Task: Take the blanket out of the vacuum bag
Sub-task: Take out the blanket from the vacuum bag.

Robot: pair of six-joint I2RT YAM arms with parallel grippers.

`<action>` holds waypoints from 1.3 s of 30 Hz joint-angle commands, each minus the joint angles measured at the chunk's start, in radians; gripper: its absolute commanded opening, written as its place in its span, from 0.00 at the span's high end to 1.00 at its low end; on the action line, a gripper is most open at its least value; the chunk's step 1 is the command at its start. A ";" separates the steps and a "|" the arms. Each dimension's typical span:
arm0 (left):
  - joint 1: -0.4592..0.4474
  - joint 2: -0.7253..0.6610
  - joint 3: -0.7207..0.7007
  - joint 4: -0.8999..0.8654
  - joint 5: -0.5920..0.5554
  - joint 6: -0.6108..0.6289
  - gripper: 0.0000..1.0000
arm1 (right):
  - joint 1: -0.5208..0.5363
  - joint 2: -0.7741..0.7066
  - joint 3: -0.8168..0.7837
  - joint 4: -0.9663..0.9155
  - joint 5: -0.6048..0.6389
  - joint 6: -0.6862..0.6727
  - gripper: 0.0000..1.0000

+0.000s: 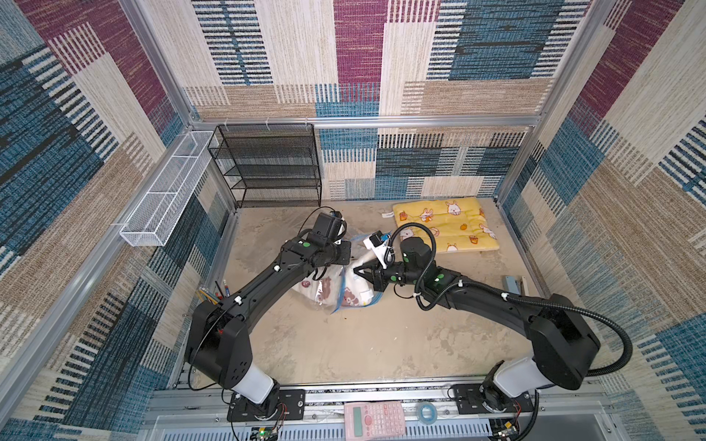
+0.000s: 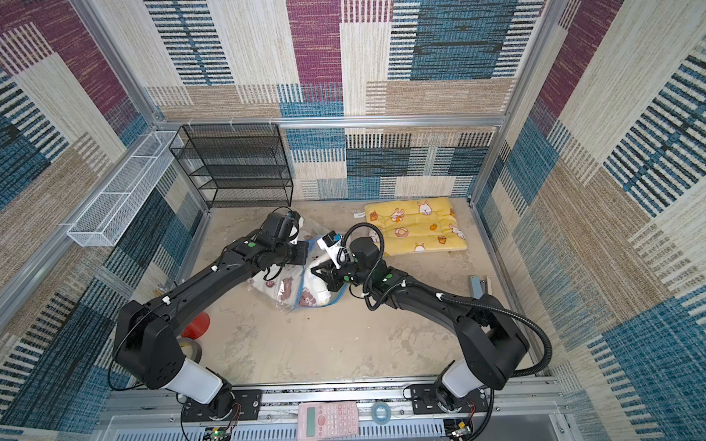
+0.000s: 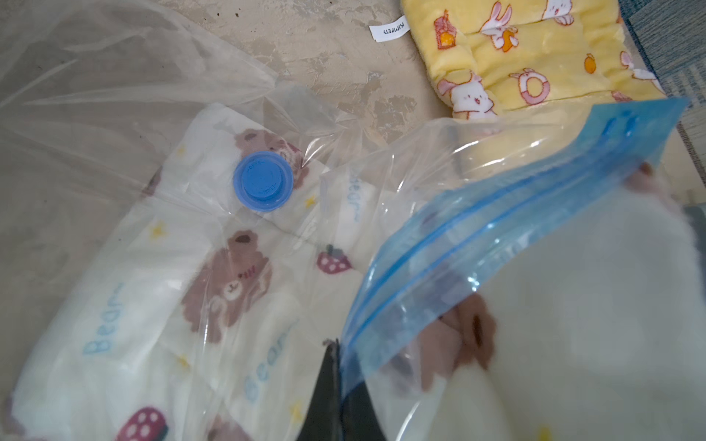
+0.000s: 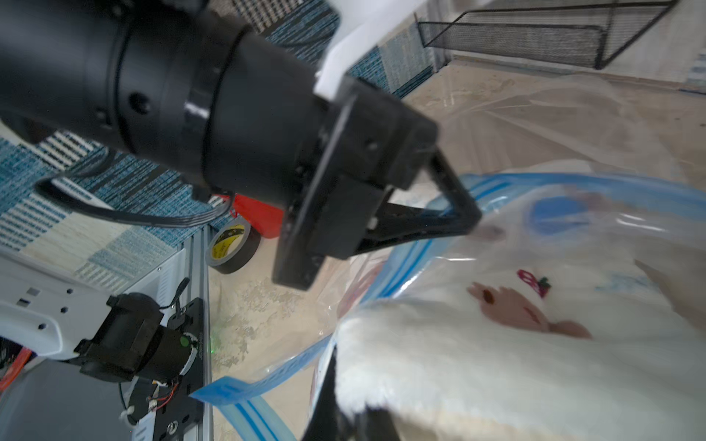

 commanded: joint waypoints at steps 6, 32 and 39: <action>0.000 0.000 0.007 0.019 0.015 -0.005 1.00 | 0.075 0.042 0.030 -0.199 -0.052 -0.345 1.00; 0.000 0.012 0.015 0.002 0.010 -0.008 1.00 | -0.038 -0.504 -0.353 0.250 0.162 -0.099 1.00; 0.001 0.015 0.022 0.006 0.054 -0.011 1.00 | -0.038 -0.402 -0.179 0.158 0.266 -0.008 1.00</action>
